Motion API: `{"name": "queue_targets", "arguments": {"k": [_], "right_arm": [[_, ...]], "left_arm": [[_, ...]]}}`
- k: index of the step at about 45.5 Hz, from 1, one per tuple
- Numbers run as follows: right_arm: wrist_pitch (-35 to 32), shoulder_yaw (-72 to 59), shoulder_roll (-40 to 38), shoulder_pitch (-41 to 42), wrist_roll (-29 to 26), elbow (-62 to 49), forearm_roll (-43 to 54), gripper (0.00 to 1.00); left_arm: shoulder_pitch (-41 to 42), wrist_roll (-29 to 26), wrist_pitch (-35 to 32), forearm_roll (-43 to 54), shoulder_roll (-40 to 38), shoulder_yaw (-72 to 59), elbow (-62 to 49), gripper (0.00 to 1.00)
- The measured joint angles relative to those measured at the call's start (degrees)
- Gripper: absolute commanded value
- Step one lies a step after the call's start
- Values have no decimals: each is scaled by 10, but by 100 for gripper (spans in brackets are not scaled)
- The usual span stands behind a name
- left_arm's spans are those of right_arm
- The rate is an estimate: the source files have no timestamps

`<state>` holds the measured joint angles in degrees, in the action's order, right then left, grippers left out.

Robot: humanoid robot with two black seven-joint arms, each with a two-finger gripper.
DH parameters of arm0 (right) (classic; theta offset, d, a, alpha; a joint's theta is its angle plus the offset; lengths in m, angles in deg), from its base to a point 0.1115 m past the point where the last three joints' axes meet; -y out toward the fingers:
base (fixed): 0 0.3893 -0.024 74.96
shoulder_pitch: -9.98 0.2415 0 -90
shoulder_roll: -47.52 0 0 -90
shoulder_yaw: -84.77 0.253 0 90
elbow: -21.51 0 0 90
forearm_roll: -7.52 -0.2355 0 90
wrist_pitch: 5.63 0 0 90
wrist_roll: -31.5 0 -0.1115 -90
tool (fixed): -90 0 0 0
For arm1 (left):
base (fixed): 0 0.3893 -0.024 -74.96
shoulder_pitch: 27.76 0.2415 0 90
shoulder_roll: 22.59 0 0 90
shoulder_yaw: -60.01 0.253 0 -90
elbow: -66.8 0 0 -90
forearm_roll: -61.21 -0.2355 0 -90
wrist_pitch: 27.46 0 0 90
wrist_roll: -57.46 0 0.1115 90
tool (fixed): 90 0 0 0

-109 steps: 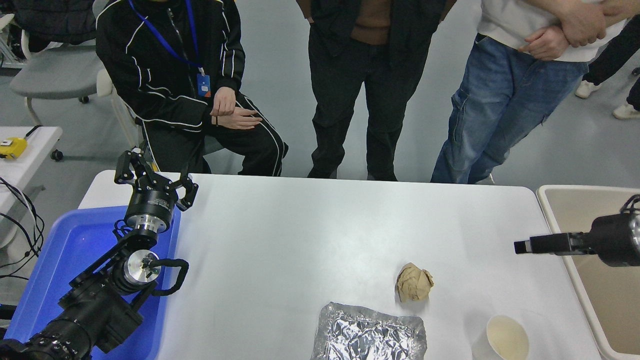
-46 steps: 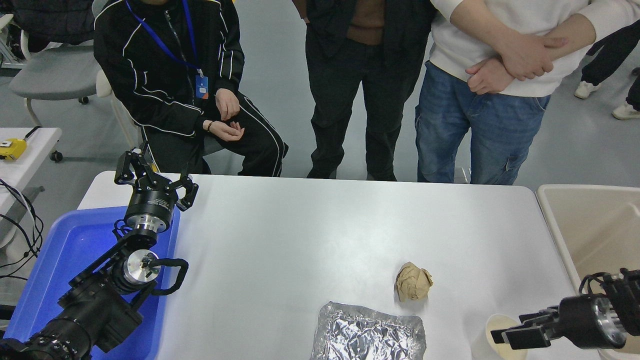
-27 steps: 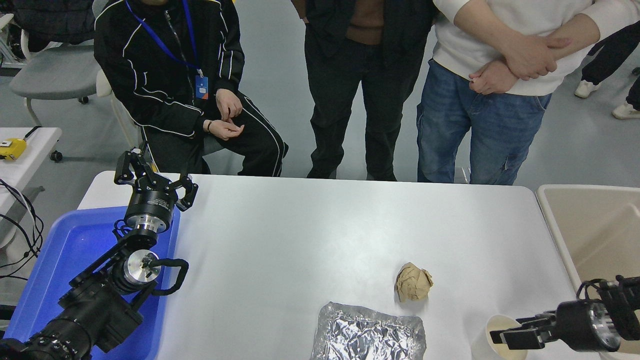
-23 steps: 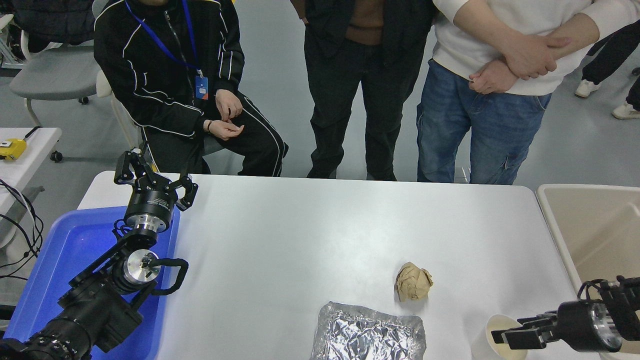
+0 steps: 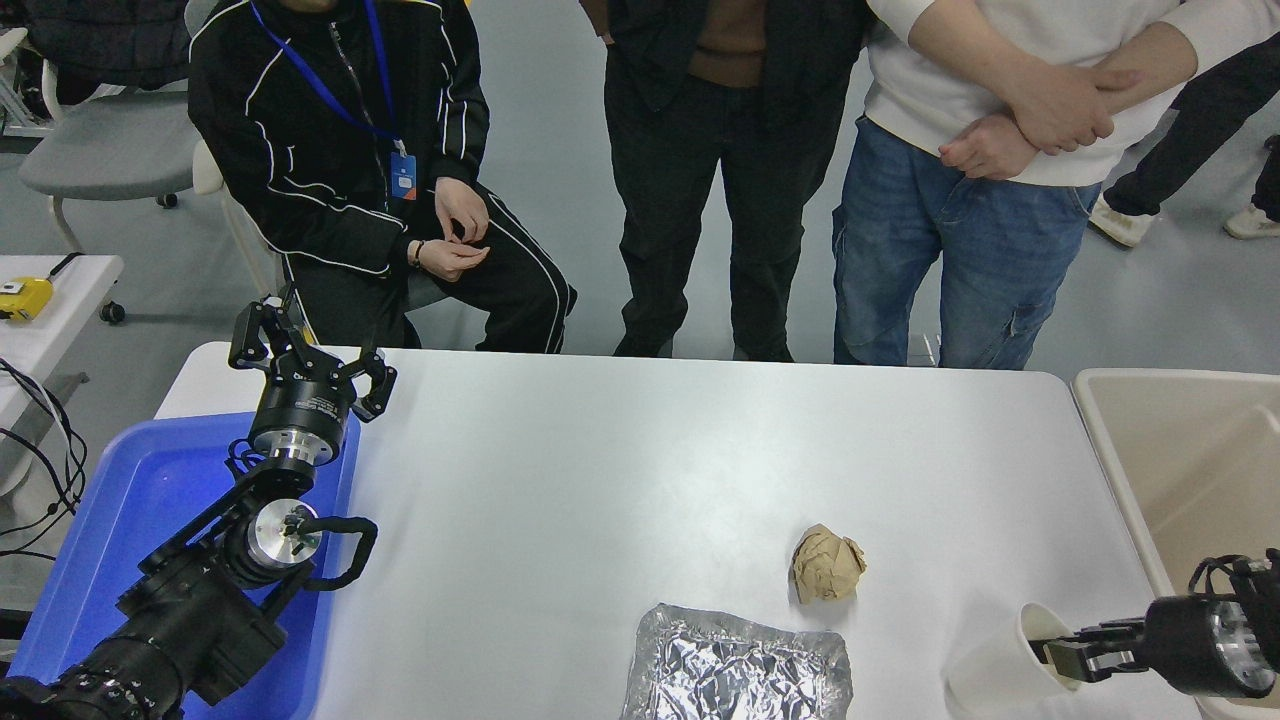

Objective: Dispose of the paper cup in the dustbin

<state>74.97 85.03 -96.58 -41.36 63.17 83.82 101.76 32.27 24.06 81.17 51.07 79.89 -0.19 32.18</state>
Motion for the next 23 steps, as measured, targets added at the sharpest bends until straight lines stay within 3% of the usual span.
{"name": "queue_targets", "arguments": {"k": [23], "right_arm": [[2,13,-8,18,21,-4,-30,0]], "left_arm": [[0,0,0,0,0,0,0,100]]}}
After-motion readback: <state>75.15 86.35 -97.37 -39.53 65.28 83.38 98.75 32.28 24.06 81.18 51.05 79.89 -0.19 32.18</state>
